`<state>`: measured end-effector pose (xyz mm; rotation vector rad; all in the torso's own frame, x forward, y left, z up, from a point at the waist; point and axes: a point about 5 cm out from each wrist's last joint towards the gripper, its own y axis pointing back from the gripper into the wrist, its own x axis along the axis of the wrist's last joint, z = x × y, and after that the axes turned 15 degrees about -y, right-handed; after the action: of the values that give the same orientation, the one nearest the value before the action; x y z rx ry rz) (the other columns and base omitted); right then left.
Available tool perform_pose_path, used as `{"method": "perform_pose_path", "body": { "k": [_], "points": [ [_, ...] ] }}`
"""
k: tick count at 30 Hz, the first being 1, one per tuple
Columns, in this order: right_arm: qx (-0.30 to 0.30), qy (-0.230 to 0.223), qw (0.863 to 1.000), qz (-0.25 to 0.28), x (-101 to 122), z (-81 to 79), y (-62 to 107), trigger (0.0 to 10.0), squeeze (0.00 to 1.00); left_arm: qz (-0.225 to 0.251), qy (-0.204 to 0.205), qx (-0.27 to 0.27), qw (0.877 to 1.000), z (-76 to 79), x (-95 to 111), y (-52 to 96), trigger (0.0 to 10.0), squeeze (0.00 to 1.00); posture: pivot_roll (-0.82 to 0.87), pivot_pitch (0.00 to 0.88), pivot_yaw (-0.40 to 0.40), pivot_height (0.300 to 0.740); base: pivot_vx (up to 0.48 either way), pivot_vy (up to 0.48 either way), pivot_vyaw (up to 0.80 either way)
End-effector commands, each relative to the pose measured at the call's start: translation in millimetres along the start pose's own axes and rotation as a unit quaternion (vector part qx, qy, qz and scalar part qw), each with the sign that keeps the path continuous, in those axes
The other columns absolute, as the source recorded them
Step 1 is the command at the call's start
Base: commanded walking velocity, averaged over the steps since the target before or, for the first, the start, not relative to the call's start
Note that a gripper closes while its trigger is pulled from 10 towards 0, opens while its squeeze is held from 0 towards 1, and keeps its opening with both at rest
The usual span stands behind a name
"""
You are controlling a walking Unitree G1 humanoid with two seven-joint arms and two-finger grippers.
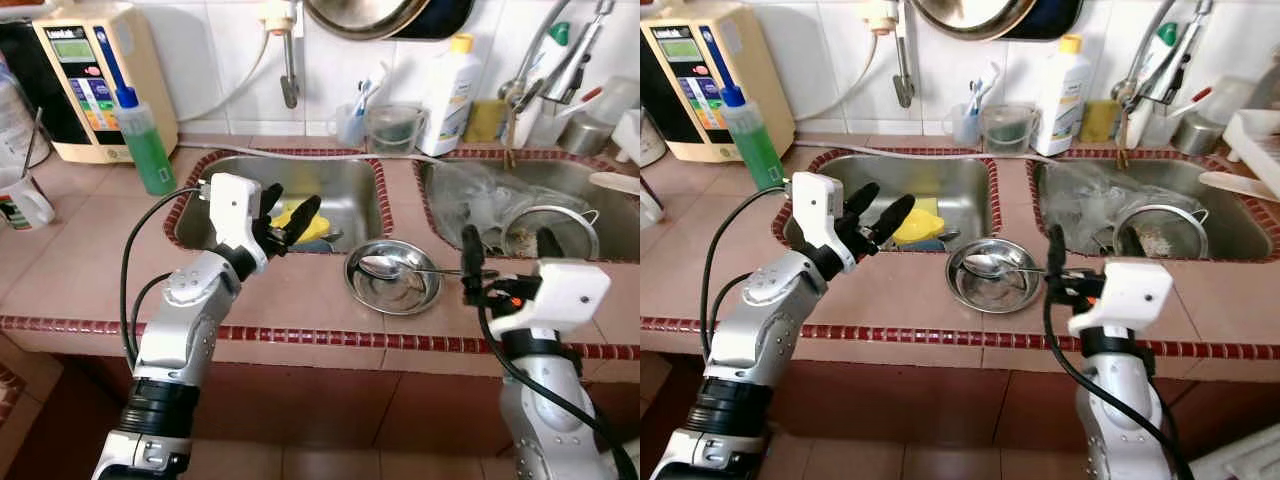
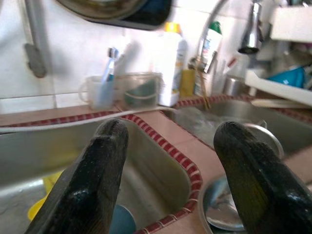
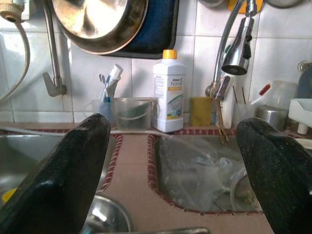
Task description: Kitchen organization
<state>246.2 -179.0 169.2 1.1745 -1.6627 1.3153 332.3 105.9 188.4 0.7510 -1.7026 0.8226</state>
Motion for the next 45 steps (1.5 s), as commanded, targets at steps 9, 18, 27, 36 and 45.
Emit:
{"method": "perform_pose_path", "body": {
  "k": [9, 18, 27, 36, 45],
  "points": [
    [-0.001, 0.005, 1.0, -0.007, -5, 2.5, 1.8, 10.0, 0.0, 0.017, -0.016, -0.026, 0.999, 8.4, 6, -2.2, 10.0, 0.0, -0.19, 0.055, 0.049, 0.74, 0.0, -0.254, 0.0],
    [-0.024, -0.011, 0.999, -0.029, -16, 11.5, 7.4, 10.0, 0.0, 0.011, -0.055, -0.041, 0.998, 10.0, 3, 0.8, 10.0, 0.0, -0.19, 0.049, 0.048, 0.74, 0.0, 0.0, 0.0],
    [-0.065, -0.02, 0.996, -0.054, -33, 27.0, 16.2, 10.0, 0.0, 0.013, -0.076, -0.072, 0.994, 18.0, 1, 1.9, 10.0, 0.0, -0.19, 0.046, 0.055, 0.74, 0.0, 0.0, 0.0],
    [-0.093, -0.042, 0.992, -0.077, -46, 38.5, 22.5, 10.0, 0.0, 0.007, -0.101, -0.116, 0.988, 28.3, -4, 4.6, 10.0, 0.0, -0.19, 0.049, 0.066, 0.74, 0.0, 0.0, 0.0],
    [-0.111, -0.048, 0.99, -0.076, -43, 61.8, 7.5, 10.0, 0.0, -0.012, -0.097, -0.136, 0.986, 49.9, -4, 2.5, 10.0, 0.0, -0.19, 0.076, 0.076, 0.74, 0.0, 0.0, 0.0]
  ]
}}
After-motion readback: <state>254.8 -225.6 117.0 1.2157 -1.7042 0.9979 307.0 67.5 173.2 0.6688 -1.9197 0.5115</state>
